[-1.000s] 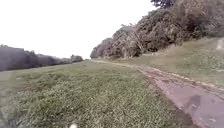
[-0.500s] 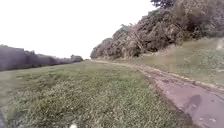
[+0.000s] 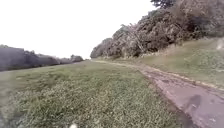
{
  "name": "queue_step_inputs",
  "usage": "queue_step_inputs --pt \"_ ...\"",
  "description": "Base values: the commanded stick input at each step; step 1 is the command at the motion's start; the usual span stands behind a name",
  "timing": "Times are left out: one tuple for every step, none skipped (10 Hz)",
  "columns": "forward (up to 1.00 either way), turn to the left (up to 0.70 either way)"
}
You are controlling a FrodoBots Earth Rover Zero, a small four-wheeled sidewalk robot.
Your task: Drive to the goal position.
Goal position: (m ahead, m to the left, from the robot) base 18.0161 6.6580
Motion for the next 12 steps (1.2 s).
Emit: queue_step_inputs --pt "0.05 0.0" --pt "0.05 0.0" --pt "0.04 0.0" --pt "0.04 0.0" --pt "0.04 0.0" --pt "0.05 0.0" --pt "0.05 0.0" --pt "0.05 0.0" --pt "0.04 0.0" --pt "0.05 0.0" --pt "0.04 0.0" --pt "0.04 0.0"
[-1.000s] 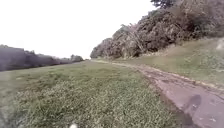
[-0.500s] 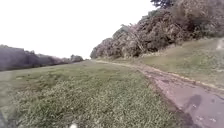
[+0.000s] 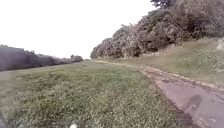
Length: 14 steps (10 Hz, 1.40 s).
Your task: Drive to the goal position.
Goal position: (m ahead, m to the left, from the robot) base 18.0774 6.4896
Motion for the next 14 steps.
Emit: queue_step_inputs --pt "0.05 0.0" --pt "0.04 0.0" --pt "0.04 0.0" --pt "0.05 0.0" --pt "0.05 0.0" --pt "0.04 0.0" --pt "0.05 0.0" --pt "0.05 0.0" --pt "0.05 0.0" --pt "0.05 0.0" --pt "0.04 0.0" --pt "0.05 0.0" --pt "0.05 0.0" --pt "0.05 0.0"
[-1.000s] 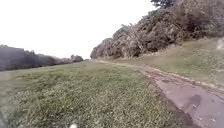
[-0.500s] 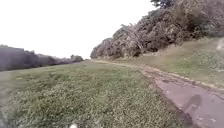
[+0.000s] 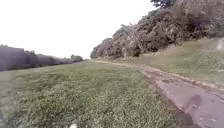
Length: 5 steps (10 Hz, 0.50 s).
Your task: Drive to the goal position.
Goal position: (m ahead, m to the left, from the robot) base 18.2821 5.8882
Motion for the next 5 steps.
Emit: queue_step_inputs --pt "0.05 0.0" --pt "0.04 0.0" --pt "0.05 0.0" --pt "0.05 0.0" --pt "0.04 0.0"
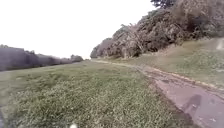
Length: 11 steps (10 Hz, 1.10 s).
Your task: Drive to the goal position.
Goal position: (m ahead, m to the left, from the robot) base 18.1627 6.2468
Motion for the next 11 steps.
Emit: queue_step_inputs --pt "0.04 0.0" --pt "0.05 0.0" --pt "0.05 0.0" --pt "0.04 0.0" --pt "0.05 0.0" --pt "0.04 0.0" --pt "0.04 0.0" --pt "0.05 0.0" --pt "0.05 0.0" --pt "0.05 0.0" --pt "0.04 0.0"
